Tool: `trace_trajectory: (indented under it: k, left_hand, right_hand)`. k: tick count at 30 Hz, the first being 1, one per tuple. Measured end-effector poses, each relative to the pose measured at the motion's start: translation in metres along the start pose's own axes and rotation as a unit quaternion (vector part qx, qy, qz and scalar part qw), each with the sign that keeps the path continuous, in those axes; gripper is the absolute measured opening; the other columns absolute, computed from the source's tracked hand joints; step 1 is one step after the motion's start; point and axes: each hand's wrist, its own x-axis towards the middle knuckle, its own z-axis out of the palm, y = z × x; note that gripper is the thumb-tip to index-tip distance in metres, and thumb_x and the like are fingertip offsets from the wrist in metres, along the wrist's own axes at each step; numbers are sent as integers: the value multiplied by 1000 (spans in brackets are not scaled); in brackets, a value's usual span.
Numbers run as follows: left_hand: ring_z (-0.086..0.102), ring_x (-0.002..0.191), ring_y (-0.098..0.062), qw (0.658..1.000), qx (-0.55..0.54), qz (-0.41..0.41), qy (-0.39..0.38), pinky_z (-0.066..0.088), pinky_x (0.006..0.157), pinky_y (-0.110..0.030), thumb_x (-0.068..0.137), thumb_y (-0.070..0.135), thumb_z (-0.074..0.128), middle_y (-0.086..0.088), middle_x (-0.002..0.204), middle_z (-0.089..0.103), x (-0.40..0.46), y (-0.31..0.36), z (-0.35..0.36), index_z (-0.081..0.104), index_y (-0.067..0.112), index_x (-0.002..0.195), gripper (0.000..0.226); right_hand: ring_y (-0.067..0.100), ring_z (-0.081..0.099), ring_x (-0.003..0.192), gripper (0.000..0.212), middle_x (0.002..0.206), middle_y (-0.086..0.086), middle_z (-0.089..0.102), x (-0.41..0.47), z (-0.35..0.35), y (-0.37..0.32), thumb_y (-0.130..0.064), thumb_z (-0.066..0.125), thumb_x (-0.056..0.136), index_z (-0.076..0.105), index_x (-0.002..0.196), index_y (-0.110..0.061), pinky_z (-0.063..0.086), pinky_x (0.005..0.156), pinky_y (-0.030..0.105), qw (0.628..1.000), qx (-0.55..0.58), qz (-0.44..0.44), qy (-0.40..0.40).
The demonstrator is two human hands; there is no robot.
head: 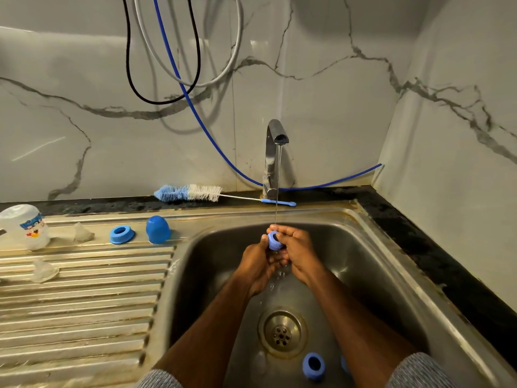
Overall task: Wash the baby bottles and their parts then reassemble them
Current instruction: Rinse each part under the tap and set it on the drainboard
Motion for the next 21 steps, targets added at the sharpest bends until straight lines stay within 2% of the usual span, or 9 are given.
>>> trace_trajectory:
  k: [1,2,5,7,11,15,18,21]
  left_hand:
    - [72,77,-23,1000,-6,-3,-2,62,71,-31,111,31,32,-20,91,75,-1,0,1,63,1,120,44]
    - [73,82,-24,1000,-11,-3,-5,62,75,-33,111,28,32,-20,95,75,-1,0,2,61,0,123,42]
    - [69,96,-30,1000,-5,17,-12,55,95,-41,111,19,32,-28,117,68,-3,-2,8,59,-2,123,36]
    - [67,102,-31,999,-4,31,-17,52,100,-42,110,13,34,-32,125,63,-5,-3,9,60,-3,119,32]
    - [67,94,-24,999,-5,36,-24,54,93,-33,110,15,35,-29,124,62,-5,-3,8,58,-6,129,36]
    - [65,104,-30,999,0,50,-19,51,104,-41,109,12,37,-33,129,60,-2,-5,9,55,-13,131,38]
    - [67,98,-27,998,9,62,-12,56,94,-36,108,8,38,-33,127,61,-2,-7,7,55,-16,130,37]
    - [68,96,-27,997,-1,71,-12,56,92,-34,108,8,38,-34,125,62,-3,-5,7,57,-15,126,35]
  right_hand:
    - [21,72,101,24,112,6,74,1,-1,0,-2,53,99,72,110,-12,59,88,34,1000,3,-4,11]
    - [22,71,102,22,110,4,74,1,-2,1,-3,55,99,73,108,-13,59,91,37,1000,3,-6,21]
    - [20,73,95,17,100,0,76,1,-5,2,-8,62,97,74,101,-20,62,81,34,999,-12,-12,40]
    - [19,75,92,16,98,1,78,0,-7,1,-10,65,95,75,96,-22,61,73,29,1000,2,-9,16]
    - [23,74,99,16,104,7,77,1,-13,-2,-5,69,90,76,101,-14,60,76,26,998,45,9,-31]
    - [27,75,92,10,95,10,78,3,-5,0,-14,77,85,77,94,-10,61,72,30,998,36,6,54]
    - [26,74,90,17,94,10,77,3,7,0,-20,76,88,75,98,-7,63,76,37,994,29,15,107]
    - [26,73,93,19,101,10,76,1,8,-6,-19,67,96,74,104,-4,62,82,41,994,34,24,101]
